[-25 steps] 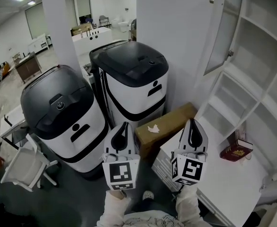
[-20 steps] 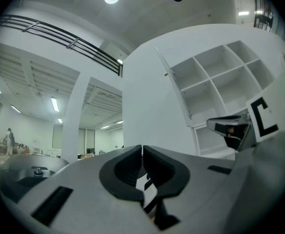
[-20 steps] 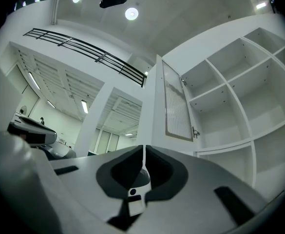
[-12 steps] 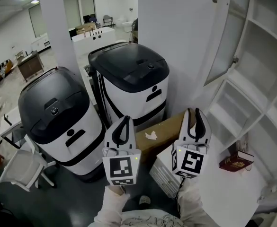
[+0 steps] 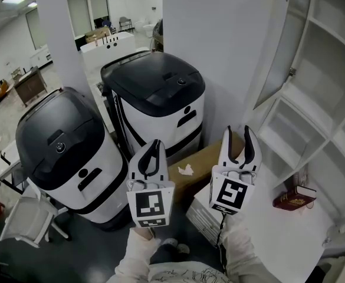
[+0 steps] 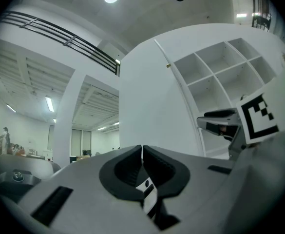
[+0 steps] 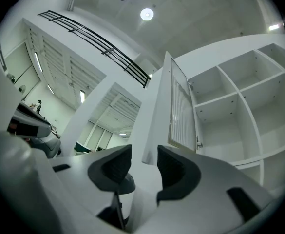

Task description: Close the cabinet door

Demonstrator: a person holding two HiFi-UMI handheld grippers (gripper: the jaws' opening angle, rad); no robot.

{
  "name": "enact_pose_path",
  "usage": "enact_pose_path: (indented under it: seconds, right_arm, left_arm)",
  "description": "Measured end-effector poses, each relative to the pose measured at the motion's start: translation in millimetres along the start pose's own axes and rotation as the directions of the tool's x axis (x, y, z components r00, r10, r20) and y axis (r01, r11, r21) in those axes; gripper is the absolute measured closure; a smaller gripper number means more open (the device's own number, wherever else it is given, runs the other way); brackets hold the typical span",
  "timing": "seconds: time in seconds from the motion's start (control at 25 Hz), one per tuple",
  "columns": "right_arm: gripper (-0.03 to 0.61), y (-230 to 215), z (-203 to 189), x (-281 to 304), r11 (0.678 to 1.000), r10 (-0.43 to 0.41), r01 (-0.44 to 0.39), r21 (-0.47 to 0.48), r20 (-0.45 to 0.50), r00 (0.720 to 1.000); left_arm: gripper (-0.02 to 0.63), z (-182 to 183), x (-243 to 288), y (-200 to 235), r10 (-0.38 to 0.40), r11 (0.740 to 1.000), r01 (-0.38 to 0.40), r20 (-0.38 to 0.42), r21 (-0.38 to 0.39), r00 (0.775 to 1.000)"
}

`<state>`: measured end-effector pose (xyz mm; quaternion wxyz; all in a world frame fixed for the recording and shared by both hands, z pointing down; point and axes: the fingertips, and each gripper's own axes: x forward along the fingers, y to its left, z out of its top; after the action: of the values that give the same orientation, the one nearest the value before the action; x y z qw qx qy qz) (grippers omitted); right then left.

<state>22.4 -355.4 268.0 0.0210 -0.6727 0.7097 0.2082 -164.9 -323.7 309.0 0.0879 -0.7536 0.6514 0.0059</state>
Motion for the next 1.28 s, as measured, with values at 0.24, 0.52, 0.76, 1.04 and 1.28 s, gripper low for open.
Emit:
enact_pose_path:
  seconds: [0.24,0.52,0.76,1.04,1.28]
  right_arm:
    - [0.422,-3.8,-1.6,13.9,0.996,-0.086,0.086,-0.026,-0.029,0.996]
    - [0.423,-8.1,-0.5,22.6,0.987,-0.149,0.146,-0.072,-0.039,0.988]
    - [0.436,-10.2,-2.8,24.6,0.98,-0.181,0.176,-0.09,-0.046,0.982]
    - [0.448,-10.8,-3.0,25.2,0.974,-0.213,0.208,-0.086,-0.05,0.976]
    - [0.453,-11.7,-2.5,22.8,0.974,-0.218,0.213,-0.072,-0.06,0.974]
  left_arm:
    - [0.601,3.2,20.0,1.3,-0.061,0.998,0.061,0.011,-0.008,0.998]
    - [0.601,3.6,34.2,-2.9,-0.125,0.992,0.126,0.024,-0.02,0.992]
    - [0.601,0.8,40.9,-3.4,-0.154,0.987,0.155,0.03,-0.032,0.988]
    - [0.601,-0.6,46.9,-2.6,-0.175,0.983,0.176,0.031,-0.044,0.984]
    - [0.601,-3.4,51.4,-2.3,-0.189,0.98,0.191,0.032,-0.058,0.981]
